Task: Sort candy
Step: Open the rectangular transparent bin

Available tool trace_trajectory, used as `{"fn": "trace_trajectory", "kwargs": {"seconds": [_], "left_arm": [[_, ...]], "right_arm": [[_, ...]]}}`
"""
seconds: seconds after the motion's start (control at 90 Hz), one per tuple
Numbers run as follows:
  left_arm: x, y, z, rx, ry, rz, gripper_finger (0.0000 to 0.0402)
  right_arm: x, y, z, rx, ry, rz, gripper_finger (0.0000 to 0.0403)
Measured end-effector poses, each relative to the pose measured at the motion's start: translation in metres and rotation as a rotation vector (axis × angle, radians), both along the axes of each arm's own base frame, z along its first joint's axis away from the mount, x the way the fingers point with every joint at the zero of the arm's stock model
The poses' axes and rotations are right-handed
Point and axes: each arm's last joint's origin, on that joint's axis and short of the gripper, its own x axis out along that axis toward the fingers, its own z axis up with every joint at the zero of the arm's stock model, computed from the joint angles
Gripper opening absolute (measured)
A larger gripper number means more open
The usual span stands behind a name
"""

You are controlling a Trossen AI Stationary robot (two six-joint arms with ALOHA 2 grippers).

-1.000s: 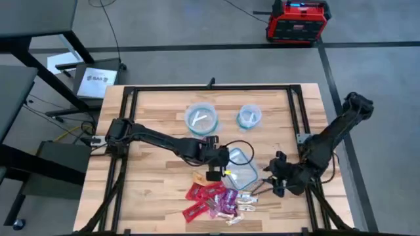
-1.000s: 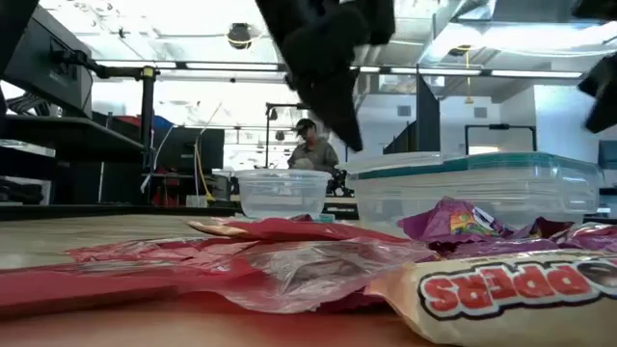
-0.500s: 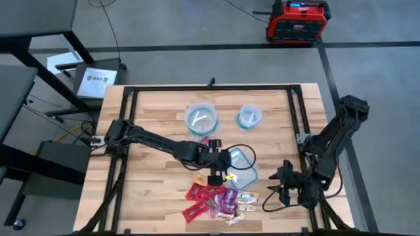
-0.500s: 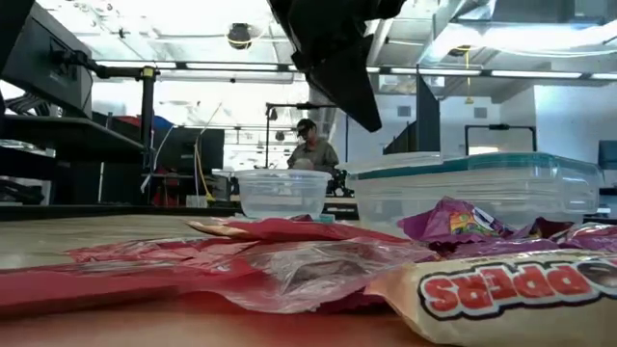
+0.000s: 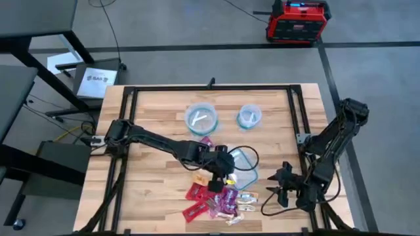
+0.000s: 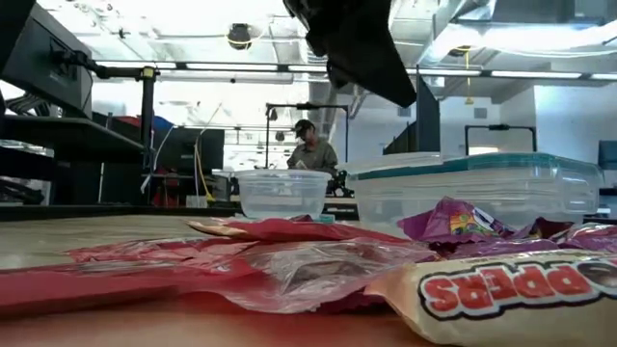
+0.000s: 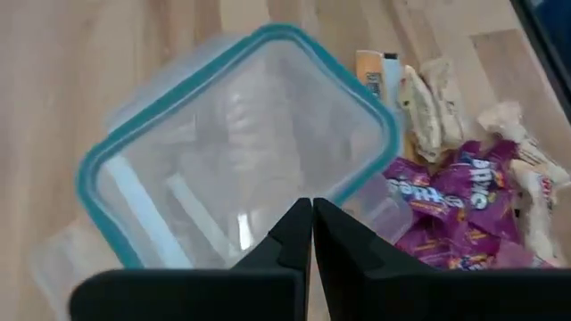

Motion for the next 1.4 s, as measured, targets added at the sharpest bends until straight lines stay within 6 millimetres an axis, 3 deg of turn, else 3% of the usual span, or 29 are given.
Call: {"fn": "trace_trajectory", "kwargs": {"seconds": [0.189,0.322,0.456,0.622,0.711,0.9,1.167,1.4], "left_arm": [[-0.01,0.001,-0.031,-0.01,0.065,0.021,0.0],[-0.009,0.008,-0.038,0.0,0.03,0.023,0.0],[-0.003,0.029,-0.042,0.011,-0.032,0.054,0.0],[0.003,0.063,-0.041,0.037,-0.05,0.112,0.0],[0.003,0.071,-0.042,0.024,-0.035,0.141,0.0],[0.002,0.049,-0.025,-0.003,-0.078,0.091,0.0],[-0.004,0.008,-0.022,-0.001,-0.078,-0.008,0.0],[-0.005,0.005,-0.022,-0.029,-0.073,0.012,0.0]], "right_arm": [[0.018,-0.008,0.001,-0.066,-0.047,-0.034,0.0195],[0.035,-0.016,0.0,-0.112,-0.02,-0.035,0.0195],[0.045,-0.029,-0.006,-0.16,0.064,-0.039,0.0195],[0.046,-0.043,-0.006,-0.183,0.119,-0.106,0.0195],[0.043,-0.044,-0.003,-0.159,0.12,-0.11,0.0195],[0.042,-0.036,0.007,-0.127,0.087,-0.062,0.0195],[0.032,-0.018,0.012,-0.084,0.031,0.013,0.0195],[0.021,-0.008,0.013,-0.055,-0.027,0.004,0.0195]]}}
